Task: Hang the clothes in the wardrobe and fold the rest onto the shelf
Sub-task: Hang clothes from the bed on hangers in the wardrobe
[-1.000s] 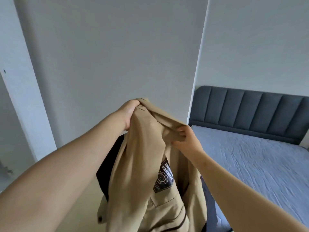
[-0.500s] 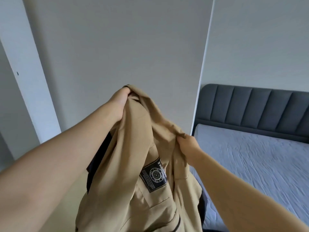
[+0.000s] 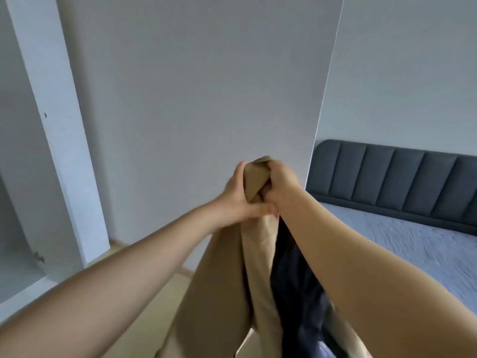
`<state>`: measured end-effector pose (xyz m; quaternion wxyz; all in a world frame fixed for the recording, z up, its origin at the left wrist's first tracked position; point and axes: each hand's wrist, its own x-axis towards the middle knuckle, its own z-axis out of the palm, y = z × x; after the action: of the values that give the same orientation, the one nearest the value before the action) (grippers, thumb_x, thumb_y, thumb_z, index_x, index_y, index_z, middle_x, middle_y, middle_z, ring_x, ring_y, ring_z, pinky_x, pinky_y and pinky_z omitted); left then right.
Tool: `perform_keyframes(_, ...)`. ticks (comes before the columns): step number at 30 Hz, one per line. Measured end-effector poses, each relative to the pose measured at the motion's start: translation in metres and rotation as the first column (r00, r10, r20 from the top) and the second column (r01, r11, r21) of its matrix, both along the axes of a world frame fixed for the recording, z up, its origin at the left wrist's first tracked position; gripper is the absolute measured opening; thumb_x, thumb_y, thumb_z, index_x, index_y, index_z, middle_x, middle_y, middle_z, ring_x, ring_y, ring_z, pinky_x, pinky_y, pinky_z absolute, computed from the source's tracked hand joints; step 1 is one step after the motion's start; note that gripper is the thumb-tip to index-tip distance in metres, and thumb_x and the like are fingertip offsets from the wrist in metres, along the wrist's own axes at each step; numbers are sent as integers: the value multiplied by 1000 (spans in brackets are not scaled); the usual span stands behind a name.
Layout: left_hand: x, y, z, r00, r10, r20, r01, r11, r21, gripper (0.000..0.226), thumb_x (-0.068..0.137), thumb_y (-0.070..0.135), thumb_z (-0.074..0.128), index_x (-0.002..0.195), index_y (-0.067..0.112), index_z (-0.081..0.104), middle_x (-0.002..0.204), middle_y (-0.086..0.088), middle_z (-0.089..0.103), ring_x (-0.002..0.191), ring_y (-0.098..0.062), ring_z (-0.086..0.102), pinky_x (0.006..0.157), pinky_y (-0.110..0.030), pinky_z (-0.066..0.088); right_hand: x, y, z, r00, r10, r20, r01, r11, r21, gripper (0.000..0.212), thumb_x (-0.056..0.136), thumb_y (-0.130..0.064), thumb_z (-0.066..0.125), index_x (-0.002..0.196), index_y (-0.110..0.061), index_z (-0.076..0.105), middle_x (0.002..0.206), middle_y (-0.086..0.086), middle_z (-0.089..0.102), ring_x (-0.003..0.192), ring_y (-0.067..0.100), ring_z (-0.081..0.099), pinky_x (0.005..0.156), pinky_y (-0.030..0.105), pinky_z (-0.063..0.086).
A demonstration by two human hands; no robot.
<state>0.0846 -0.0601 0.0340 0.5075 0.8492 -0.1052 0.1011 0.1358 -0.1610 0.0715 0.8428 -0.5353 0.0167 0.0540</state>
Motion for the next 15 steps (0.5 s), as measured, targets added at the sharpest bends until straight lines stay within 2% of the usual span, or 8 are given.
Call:
perform_keyframes(2, 1, -6, -16, 995, 84, -60, -81, 996, 45, 109, 73, 31, 74, 147, 29, -7, 125, 5, 47, 111, -14, 47, 85, -24, 37, -3, 0, -3, 998, 19, 68, -22, 999, 45, 31, 91, -5, 47, 64, -11, 58, 74, 10, 59, 73, 23, 57, 67, 34, 52)
perform_keyframes(4, 7, -3, -24, 963, 251, -98, -252, 968, 1, 68, 81, 26, 66, 140, 22, 32, 109, 0, 60, 96, -19, 58, 75, -27, 43, -6, -9, 0, 987, 43, 157, -47, 999, 24, 30, 92, -4, 46, 66, -12, 59, 76, 8, 61, 77, 21, 58, 65, 31, 53)
perform_keyframes(5, 12, 0, -23, 946, 312, -89, -318, 946, -58, 39, 83, 22, 64, 120, 18, 54, 101, -4, 65, 90, -22, 62, 71, -27, 46, -7, -15, 1, 978, 76, 193, -79, 997, 7, 29, 94, -5, 46, 70, -13, 60, 78, 6, 62, 75, 19, 59, 61, 28, 54)
perform_keyframes(7, 20, 4, -14, 922, 380, -67, -386, 898, -211, 5, 85, 16, 61, 83, 18, 66, 89, -7, 68, 86, -26, 64, 67, -28, 48, -14, -29, -1, 950, 155, 270, -127, 985, -119, 20, 96, -10, 47, 86, -17, 63, 80, 1, 63, 69, 11, 61, 55, 22, 53)
perform_keyframes(9, 26, 8, 2, 911, 409, -63, -406, 854, -326, 10, 88, 14, 57, 84, 17, 66, 90, -2, 67, 85, -20, 61, 61, -21, 46, -21, -44, -9, 918, 246, 310, -120, 920, -373, 19, 93, -14, 53, 109, -21, 60, 84, -6, 63, 70, 2, 61, 55, 13, 49)
perform_keyframes(11, 30, 9, 19, 904, 426, -36, -414, 852, -321, 18, 91, 17, 55, 104, 13, 67, 105, -3, 65, 92, -16, 57, 71, -17, 41, -23, -60, -24, 914, 317, 255, -142, 836, -530, 44, 89, -19, 60, 129, -27, 46, 104, -11, 59, 91, 1, 58, 66, 12, 42)
perform_keyframes(13, 36, 8, 34, 908, 417, -29, -403, 856, -323, 28, 93, 20, 54, 118, 11, 63, 120, -4, 61, 109, -17, 55, 81, -15, 37, -26, -69, -38, 909, 384, 162, -224, 778, -587, 63, 85, -21, 65, 139, -30, 34, 127, -8, 47, 114, 12, 47, 83, 23, 36)
perform_keyframes(15, 43, 6, 44, 909, 417, -6, -394, 854, -341, 30, 93, 18, 53, 120, 9, 61, 126, -6, 59, 118, -19, 51, 80, -11, 33, -30, -70, -50, 873, 477, 104, -333, 738, -586, 70, 82, -18, 69, 139, -31, 31, 127, -8, 44, 115, 15, 47, 90, 29, 39)
